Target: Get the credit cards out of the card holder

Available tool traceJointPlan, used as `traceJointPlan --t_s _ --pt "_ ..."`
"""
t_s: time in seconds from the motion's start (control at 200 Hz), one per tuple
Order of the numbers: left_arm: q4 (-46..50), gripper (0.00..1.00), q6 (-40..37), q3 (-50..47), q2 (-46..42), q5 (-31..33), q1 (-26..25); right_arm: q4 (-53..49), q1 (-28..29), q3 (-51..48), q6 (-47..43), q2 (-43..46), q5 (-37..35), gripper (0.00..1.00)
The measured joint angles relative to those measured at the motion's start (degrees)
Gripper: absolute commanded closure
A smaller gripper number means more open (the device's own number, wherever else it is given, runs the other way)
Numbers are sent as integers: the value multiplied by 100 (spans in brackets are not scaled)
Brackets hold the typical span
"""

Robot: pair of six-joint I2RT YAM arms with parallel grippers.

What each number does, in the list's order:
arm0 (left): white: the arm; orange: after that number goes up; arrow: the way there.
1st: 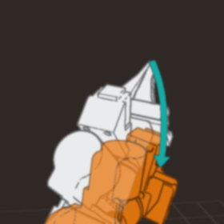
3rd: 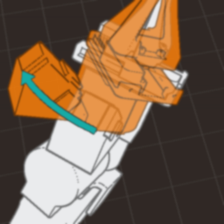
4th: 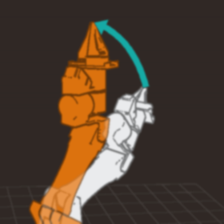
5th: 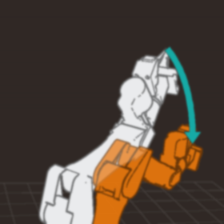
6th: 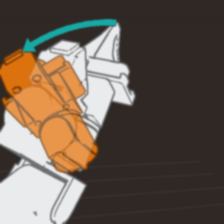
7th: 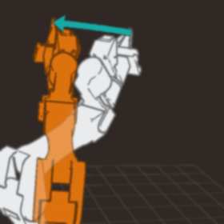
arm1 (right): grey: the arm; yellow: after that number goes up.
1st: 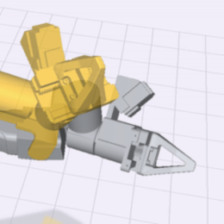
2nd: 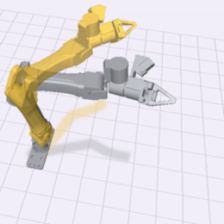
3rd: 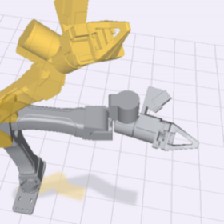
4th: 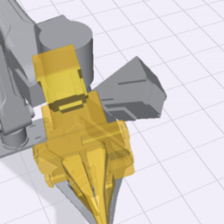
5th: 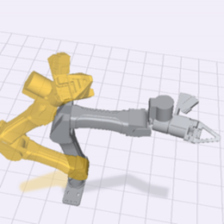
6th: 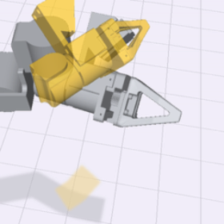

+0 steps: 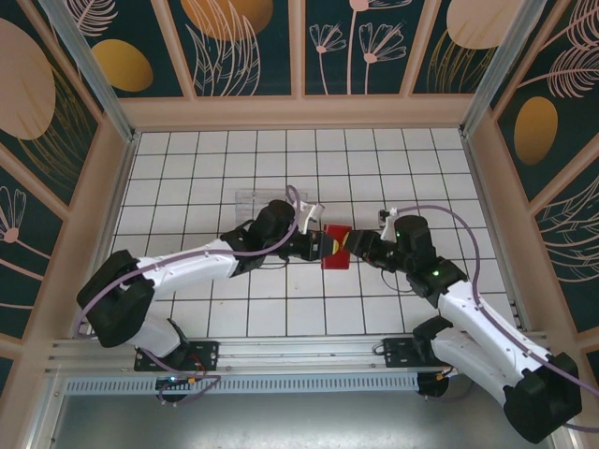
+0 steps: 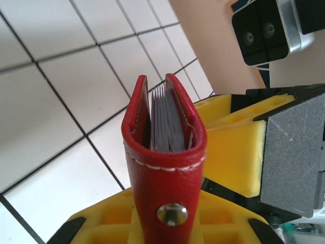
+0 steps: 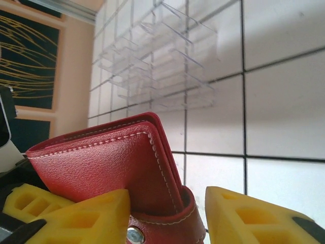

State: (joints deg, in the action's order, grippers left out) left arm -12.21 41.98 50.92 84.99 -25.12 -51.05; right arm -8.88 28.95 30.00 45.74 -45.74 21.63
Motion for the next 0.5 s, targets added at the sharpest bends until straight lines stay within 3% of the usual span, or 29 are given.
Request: traceJointPlan --t_s 0.14,0.245,0.5 --pt "0 97 -398 125 -560 79 20 26 -2 380 -341 400 -92 35" --pt "-111 97 -723 173 -1080 81 20 479 -2 463 -651 861 -7 33" --pt "-973 95 -1353 214 -1930 -173 22 2964 15 -352 -1276 1899 975 22"
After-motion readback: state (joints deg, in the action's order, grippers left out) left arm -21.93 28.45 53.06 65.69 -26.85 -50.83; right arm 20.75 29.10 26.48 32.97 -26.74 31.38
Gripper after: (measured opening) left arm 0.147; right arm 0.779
